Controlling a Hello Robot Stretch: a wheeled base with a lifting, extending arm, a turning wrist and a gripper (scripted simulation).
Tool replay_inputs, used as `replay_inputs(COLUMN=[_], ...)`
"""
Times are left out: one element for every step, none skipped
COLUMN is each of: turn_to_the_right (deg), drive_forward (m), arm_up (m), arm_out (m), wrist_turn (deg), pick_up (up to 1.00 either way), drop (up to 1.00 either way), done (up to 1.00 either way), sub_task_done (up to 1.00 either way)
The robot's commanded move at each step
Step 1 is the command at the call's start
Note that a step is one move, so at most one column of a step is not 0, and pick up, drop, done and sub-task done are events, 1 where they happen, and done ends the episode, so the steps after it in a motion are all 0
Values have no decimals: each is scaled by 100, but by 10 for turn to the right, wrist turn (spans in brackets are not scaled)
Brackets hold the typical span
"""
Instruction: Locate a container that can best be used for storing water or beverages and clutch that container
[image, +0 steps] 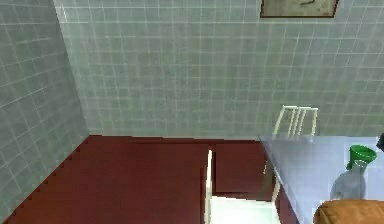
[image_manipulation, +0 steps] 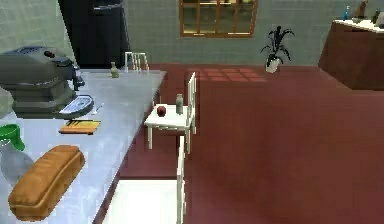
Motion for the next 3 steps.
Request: replay_inputs(turn_to_the_right=[-390, 210, 0], drive_forward=[0, 0, 55], arm_up=[0, 0, 0], arm_out=[0, 0, 0], wrist_turn=[0, 0, 0], pick_up=[0, 0, 0], drop=[0, 0, 0], done=[0, 0, 0], sub_task_done=[0, 0, 0])
